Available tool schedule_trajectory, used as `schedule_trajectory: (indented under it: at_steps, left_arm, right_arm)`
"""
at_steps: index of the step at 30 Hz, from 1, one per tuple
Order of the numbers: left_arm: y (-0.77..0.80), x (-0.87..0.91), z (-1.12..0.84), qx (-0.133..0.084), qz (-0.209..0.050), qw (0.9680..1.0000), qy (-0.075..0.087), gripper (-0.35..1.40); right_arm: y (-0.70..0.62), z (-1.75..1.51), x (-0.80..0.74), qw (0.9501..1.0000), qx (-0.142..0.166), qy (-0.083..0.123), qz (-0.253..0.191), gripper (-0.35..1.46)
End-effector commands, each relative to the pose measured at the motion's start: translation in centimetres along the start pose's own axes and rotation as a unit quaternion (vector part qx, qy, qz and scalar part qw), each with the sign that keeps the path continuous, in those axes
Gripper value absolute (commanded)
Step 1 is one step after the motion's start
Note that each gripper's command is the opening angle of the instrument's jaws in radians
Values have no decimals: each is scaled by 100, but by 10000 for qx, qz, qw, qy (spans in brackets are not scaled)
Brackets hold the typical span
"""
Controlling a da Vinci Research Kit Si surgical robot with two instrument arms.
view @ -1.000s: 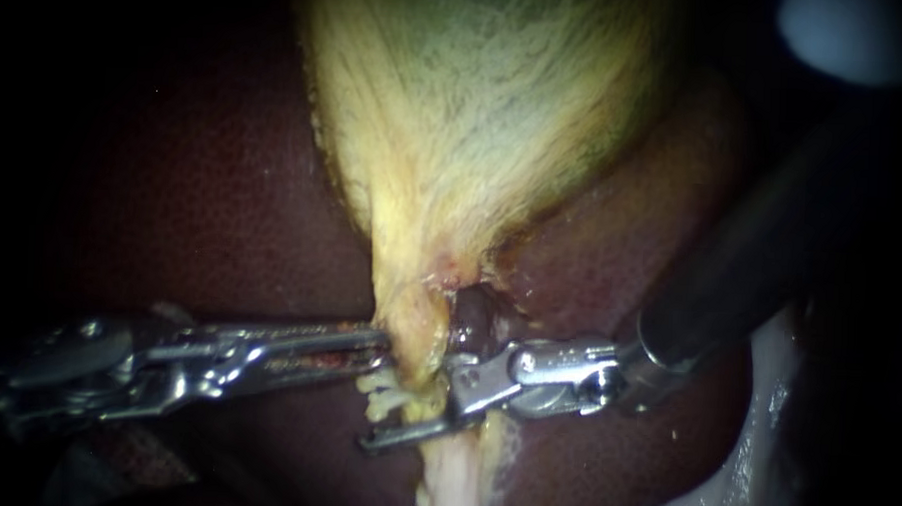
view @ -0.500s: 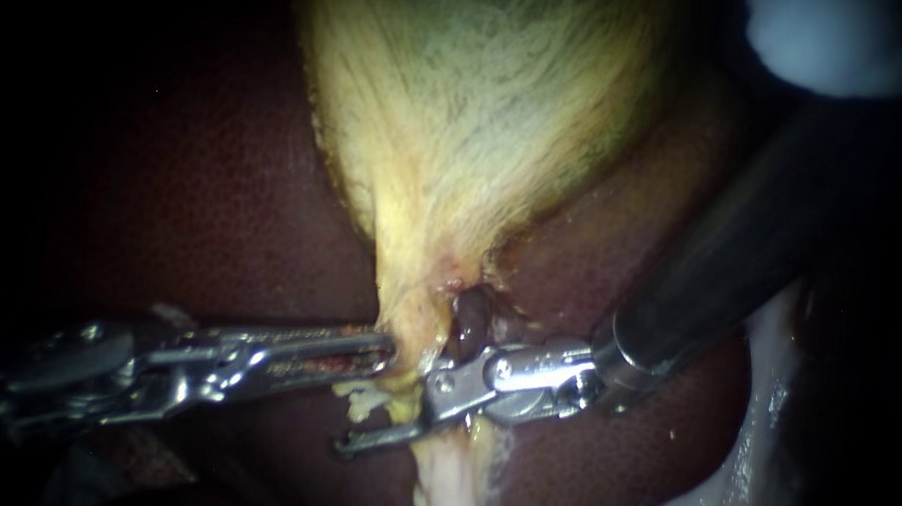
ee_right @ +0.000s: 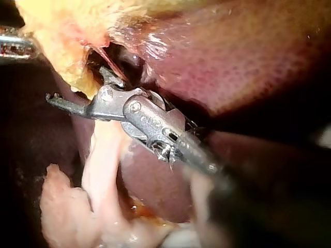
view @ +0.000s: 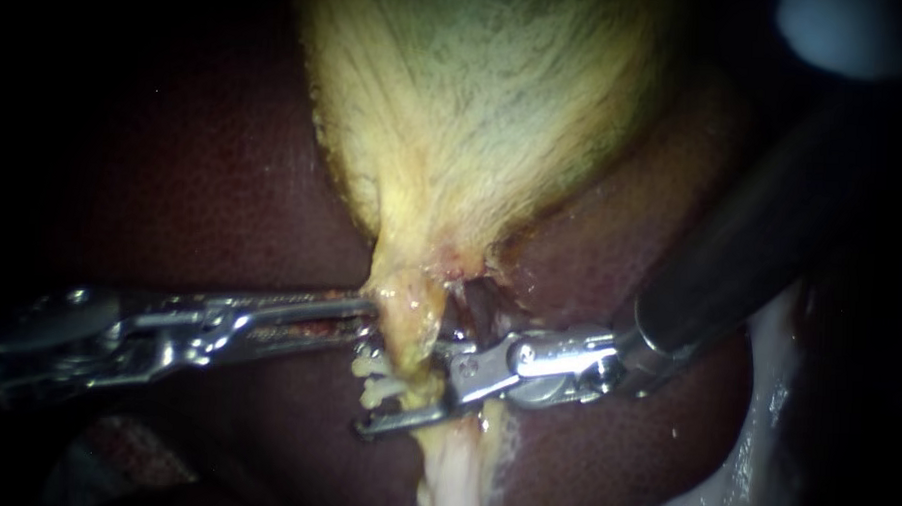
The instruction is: Going back second clip left tube
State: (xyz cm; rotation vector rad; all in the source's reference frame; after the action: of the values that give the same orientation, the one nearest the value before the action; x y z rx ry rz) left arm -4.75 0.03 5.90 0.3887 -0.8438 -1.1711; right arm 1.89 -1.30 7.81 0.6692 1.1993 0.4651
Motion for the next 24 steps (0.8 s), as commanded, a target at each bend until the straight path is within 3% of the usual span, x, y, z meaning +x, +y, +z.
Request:
schedule_trajectory:
  at_steps: [1,9,18,24]
  left_arm:
    - [0,0,0,1,-1,10000,1,-20]
    - [-1,0,0,0,-2,10000,1,-20]
    - [0,0,-2,2,-1,10000,2,-20]
    - [0,0,-2,3,0,10000,2,-20]
  right_arm:
    - [-1,-1,1,9999,-16,-8,146,60]
    - [0,-5,13,9988,-78,32,472,60]
    - [-12,-25,6,9988,-18,14,481,60]
    - [-24,-56,-2,9997,57,-52,-220,60]
